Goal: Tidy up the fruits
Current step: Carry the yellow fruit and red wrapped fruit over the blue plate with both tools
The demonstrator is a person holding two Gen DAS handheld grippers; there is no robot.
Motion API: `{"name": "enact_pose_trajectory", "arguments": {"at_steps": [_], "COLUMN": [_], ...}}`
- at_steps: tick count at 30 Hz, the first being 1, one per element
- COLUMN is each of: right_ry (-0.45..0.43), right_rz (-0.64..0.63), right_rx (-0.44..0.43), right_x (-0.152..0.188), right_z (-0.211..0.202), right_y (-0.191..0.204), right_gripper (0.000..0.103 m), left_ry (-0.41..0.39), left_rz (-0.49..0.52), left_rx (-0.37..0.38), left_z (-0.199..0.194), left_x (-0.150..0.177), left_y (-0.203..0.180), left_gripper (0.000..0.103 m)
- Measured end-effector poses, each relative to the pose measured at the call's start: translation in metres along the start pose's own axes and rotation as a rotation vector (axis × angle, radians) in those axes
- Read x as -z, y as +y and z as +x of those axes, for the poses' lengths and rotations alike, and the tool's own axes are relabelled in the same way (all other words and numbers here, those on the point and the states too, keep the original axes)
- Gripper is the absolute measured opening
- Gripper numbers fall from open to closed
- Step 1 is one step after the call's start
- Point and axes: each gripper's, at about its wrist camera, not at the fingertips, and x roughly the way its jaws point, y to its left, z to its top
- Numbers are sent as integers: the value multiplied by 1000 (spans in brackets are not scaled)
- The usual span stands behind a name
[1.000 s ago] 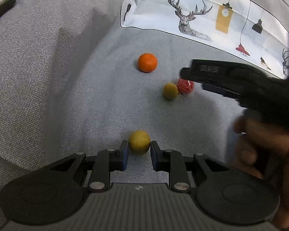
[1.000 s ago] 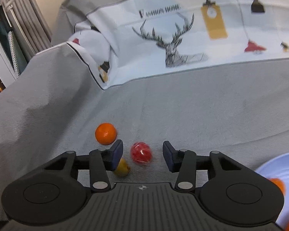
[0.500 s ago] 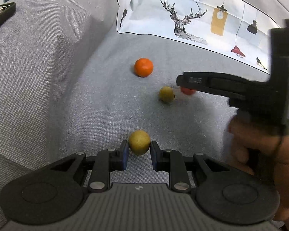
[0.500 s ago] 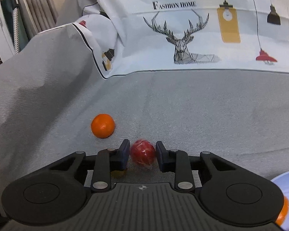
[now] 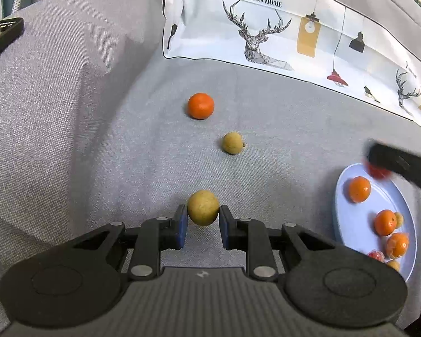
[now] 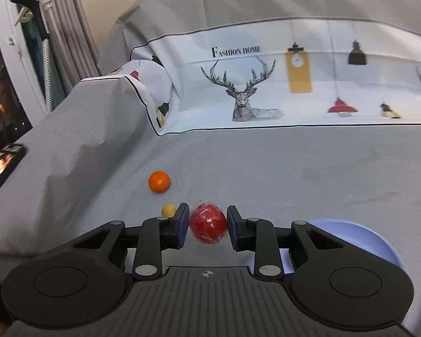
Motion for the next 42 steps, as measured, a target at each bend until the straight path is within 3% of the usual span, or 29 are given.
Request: {"name": "enact_pose_trajectory", "arguments": {"at_steps": [7, 12, 17, 20, 25, 31, 34, 42], "right_ry": [-31, -48, -65, -64, -58, -52, -53, -58], "right_rz": [-3, 46, 45, 46, 52, 65, 78, 81], "right_rx": [57, 97, 120, 131, 144, 152, 159, 166], "right_x": [42, 67, 74, 77, 78, 79, 79, 80], "right_z": [-76, -98, -100, -98, -90, -84, -82, -79], "right_y": [-24, -41, -46, -47, -46, -50, -52, -51], "right_gripper": [31, 31, 31, 31, 31, 31, 31, 31], "left_ry": [-46, -117, -159, -171, -239, -344, -337, -320], "left_rz": [29, 73, 153, 129, 113, 259, 283, 285], "left_rx": [13, 27, 23, 41, 134, 222, 276, 316], "left_z": [-12, -26, -38, -43, -46, -54, -53, -48], "left_x": [2, 6, 14, 16, 28, 51, 55, 57], "left_y": [-6, -16, -36, -45, -69, -98, -104, -108], "left_gripper": [26, 26, 26, 26, 26, 26, 26, 26]}}
